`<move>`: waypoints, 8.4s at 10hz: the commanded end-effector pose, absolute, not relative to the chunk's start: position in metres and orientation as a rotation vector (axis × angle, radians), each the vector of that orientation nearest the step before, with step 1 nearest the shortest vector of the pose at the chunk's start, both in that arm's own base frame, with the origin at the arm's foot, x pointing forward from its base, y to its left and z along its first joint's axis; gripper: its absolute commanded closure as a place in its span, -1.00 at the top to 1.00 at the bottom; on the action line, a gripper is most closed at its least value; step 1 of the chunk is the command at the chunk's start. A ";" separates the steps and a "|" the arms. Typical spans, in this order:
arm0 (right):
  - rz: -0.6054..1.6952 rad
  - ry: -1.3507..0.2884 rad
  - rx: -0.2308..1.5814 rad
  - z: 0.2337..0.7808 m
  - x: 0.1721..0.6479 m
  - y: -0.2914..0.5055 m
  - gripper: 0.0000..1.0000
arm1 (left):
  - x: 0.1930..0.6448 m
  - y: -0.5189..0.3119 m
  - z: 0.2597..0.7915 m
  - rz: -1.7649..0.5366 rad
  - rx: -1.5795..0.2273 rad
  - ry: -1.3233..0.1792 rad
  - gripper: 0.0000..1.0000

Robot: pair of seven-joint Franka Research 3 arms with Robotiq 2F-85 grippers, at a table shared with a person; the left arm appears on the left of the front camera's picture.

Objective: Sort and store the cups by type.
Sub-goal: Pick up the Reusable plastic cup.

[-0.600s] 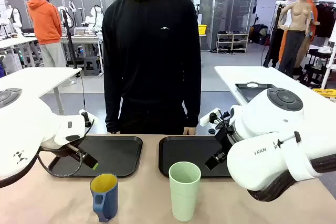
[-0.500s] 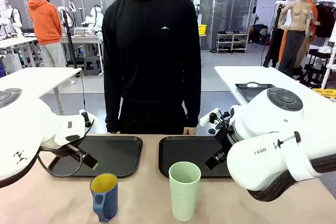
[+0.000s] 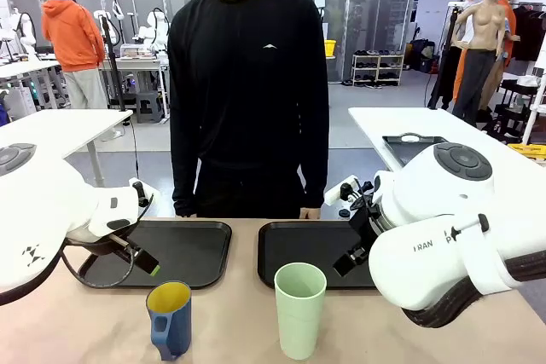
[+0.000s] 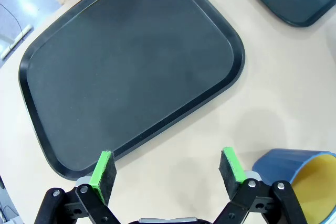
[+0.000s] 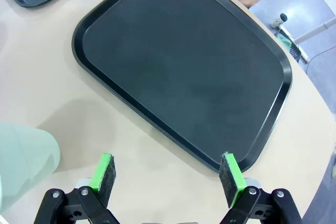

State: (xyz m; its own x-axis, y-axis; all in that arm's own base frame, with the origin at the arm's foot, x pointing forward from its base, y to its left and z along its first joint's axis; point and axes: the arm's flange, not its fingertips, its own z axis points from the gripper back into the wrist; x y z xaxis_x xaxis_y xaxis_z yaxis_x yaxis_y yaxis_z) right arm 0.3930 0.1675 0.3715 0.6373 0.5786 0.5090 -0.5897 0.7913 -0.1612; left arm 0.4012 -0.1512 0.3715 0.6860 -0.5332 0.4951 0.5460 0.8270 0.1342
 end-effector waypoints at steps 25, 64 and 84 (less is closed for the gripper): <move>0.563 -0.764 -0.266 0.552 0.323 0.198 1.00 | 0.358 -0.176 0.526 -0.633 0.141 -0.759 1.00; 0.339 -0.484 -0.042 0.408 0.421 0.127 1.00 | 0.422 -0.080 0.406 -0.403 -0.007 -0.438 1.00; 0.339 -0.484 -0.042 0.408 0.421 0.127 1.00 | 0.422 -0.080 0.406 -0.403 -0.007 -0.438 1.00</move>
State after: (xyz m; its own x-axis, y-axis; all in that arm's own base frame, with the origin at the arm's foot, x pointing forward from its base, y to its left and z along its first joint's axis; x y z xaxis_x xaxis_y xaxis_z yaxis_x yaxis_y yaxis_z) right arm 0.4210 0.1270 0.4078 0.8301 0.3299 0.4494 -0.3099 0.9432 -0.1199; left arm 0.4227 -0.0810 0.4058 0.8251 -0.3799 0.4183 0.3823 0.9204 0.0820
